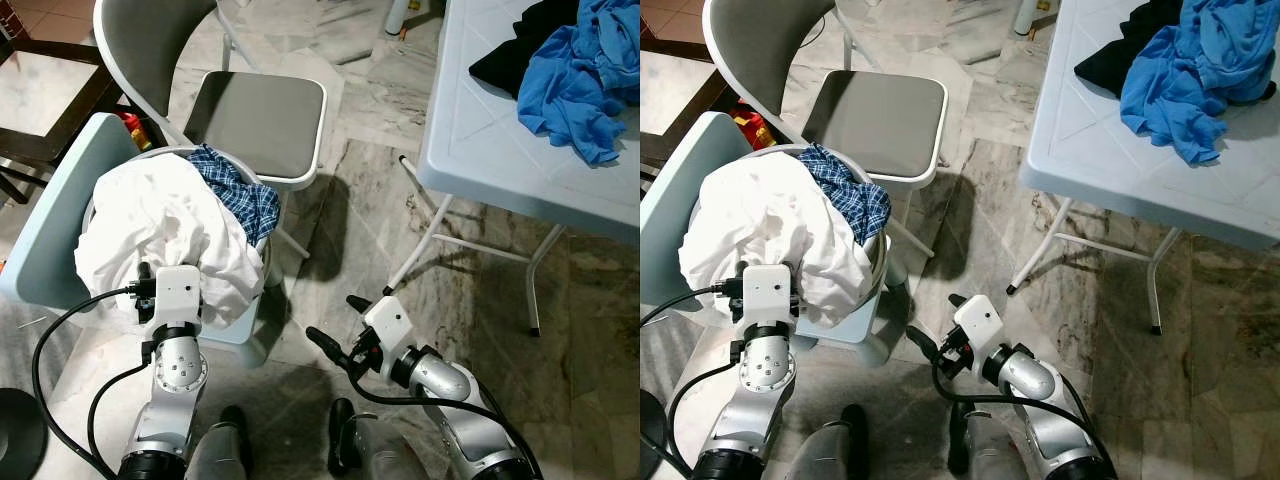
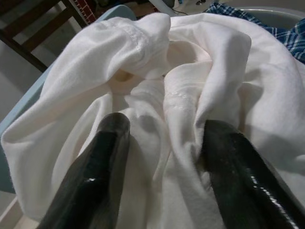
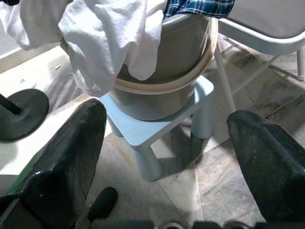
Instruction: Hang hanger
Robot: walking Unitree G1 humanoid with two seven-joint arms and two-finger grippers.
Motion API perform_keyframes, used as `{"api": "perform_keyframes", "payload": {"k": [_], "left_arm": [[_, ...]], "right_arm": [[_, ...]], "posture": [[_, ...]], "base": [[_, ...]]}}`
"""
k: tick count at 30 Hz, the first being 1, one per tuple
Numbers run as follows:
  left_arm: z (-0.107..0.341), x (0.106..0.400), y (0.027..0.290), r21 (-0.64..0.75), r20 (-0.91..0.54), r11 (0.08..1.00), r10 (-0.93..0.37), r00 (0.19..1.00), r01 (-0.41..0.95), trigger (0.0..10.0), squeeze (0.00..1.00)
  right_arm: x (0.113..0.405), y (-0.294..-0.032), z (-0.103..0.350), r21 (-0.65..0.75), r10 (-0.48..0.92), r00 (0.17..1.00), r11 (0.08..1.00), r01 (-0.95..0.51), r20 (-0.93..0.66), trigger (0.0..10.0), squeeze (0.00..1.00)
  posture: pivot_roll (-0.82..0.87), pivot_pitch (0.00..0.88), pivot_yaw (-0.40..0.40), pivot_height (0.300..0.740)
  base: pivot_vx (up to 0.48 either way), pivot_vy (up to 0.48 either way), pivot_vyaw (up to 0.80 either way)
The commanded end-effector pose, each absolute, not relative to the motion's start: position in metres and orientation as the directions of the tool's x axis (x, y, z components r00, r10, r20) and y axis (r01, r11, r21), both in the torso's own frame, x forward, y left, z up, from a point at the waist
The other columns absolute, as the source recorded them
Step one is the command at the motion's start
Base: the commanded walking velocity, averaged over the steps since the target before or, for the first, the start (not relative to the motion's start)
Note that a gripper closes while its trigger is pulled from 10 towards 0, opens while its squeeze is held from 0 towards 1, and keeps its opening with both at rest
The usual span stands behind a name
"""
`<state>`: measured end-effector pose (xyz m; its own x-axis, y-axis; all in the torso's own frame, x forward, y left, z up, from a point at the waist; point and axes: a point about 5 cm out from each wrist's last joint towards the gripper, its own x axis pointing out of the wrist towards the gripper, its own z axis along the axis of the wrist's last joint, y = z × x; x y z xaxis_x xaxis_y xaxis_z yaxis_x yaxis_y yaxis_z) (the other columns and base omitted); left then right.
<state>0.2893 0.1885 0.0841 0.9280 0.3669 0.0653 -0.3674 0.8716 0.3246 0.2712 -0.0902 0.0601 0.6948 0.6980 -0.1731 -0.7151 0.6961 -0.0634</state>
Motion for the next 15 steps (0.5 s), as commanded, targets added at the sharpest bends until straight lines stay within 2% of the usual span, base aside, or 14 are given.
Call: {"api": "perform_keyframes", "payload": {"k": [1,5,7,8,9,15], "left_arm": [[0.079,0.286,0.191,0.346,0.059,0.858,0.383,0.922,-0.378,0.0,0.00],[0.080,0.286,0.190,0.361,0.064,0.856,0.374,0.925,-0.371,0.0,0.00],[0.081,0.286,0.189,0.368,0.069,0.855,0.366,0.928,-0.365,7.4,0.00],[0.081,0.286,0.189,0.368,0.069,0.855,0.366,0.928,-0.365,7.4,0.00],[0.082,0.286,0.188,0.370,0.074,0.855,0.362,0.929,-0.363,10.0,0.00],[0.100,0.286,0.184,0.367,0.174,0.841,0.357,0.918,-0.397,10.0,0.00]], "right_arm": [[0.268,-0.094,0.052,-0.049,0.690,0.695,0.702,-0.710,-0.201,10.0,0.00],[0.268,-0.095,0.052,-0.050,0.688,0.697,0.703,-0.709,-0.202,10.0,0.00],[0.267,-0.095,0.052,-0.050,0.688,0.697,0.703,-0.709,-0.203,10.0,0.00],[0.267,-0.095,0.052,-0.050,0.688,0.697,0.703,-0.709,-0.203,10.0,0.00],[0.267,-0.095,0.052,-0.050,0.688,0.697,0.703,-0.709,-0.203,10.0,0.00],[0.267,-0.096,0.051,-0.051,0.689,0.696,0.703,-0.710,-0.203,10.0,0.00]], "posture": [[-0.09,0.310,-0.076,0.740],[-0.09,0.309,-0.075,0.740],[-0.09,0.309,-0.075,0.740],[-0.09,0.309,-0.075,0.740],[-0.09,0.310,-0.075,0.740],[-0.09,0.310,-0.077,0.740]], "base": [[0.000,0.000,0.00],[0.000,0.000,0.00],[0.000,0.000,0.00],[0.000,0.000,0.00],[0.000,0.000,0.00],[0.000,0.000,0.00]]}}
